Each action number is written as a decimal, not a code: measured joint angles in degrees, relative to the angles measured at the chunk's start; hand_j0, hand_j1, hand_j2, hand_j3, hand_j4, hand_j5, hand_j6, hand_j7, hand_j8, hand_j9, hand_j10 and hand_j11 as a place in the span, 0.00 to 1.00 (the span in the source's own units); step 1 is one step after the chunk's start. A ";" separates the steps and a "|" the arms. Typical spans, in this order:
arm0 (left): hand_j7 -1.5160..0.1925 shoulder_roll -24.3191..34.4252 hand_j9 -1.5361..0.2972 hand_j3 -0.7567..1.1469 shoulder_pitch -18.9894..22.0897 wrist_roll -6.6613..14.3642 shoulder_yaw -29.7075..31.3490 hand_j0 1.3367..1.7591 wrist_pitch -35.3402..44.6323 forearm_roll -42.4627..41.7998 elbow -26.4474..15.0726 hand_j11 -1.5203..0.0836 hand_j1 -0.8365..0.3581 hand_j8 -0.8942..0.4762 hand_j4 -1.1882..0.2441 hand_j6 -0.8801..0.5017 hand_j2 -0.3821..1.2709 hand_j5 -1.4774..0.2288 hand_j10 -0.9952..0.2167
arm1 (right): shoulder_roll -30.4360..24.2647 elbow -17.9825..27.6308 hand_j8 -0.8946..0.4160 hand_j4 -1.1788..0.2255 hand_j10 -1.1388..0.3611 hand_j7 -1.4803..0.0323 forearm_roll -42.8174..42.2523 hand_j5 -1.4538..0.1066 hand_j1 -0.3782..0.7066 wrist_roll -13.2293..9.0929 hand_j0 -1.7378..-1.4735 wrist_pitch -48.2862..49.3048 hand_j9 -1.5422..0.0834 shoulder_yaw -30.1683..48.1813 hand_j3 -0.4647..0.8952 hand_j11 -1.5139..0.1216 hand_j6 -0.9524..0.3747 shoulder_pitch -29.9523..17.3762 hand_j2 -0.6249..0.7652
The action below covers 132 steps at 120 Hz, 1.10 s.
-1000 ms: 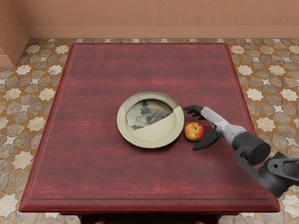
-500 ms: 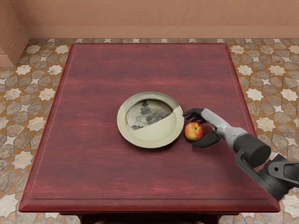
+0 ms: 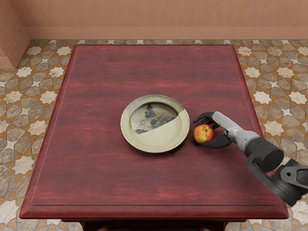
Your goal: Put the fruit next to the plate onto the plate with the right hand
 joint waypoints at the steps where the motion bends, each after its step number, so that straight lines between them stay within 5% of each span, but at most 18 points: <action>1: 0.70 0.00 0.67 0.40 0.00 0.00 0.00 0.76 0.00 0.00 0.00 0.75 0.75 0.48 0.66 0.46 0.26 0.68 0.62 | -0.03 0.00 0.38 0.51 0.43 0.55 0.01 0.53 0.55 0.00 0.32 0.00 0.55 0.01 0.34 0.52 0.39 0.00 0.41; 51: 0.70 0.00 0.67 0.40 0.00 0.00 0.01 0.76 0.00 0.00 0.00 0.75 0.75 0.48 0.66 0.46 0.26 0.68 0.62 | -1.22 -0.02 0.35 0.41 0.35 0.45 0.39 0.42 0.57 -0.52 0.31 -0.08 0.46 2.07 0.34 0.44 0.36 0.51 0.63; 86: 0.70 0.00 0.67 0.40 0.00 0.00 0.01 0.76 0.00 0.00 0.00 0.75 0.75 0.48 0.66 0.46 0.26 0.68 0.62 | -2.47 -0.02 0.36 0.40 0.34 0.43 1.75 0.39 0.57 -2.05 0.30 2.84 0.43 11.03 0.34 0.41 0.36 0.64 0.64; 132: 0.70 0.00 0.67 0.40 0.00 0.00 0.01 0.76 0.00 -0.01 0.00 0.75 0.75 0.48 0.66 0.46 0.26 0.68 0.62 | 0.24 -0.01 0.38 0.39 0.36 0.41 8.41 0.35 0.57 -2.50 0.30 19.07 0.40 23.43 0.34 0.38 0.38 0.49 0.63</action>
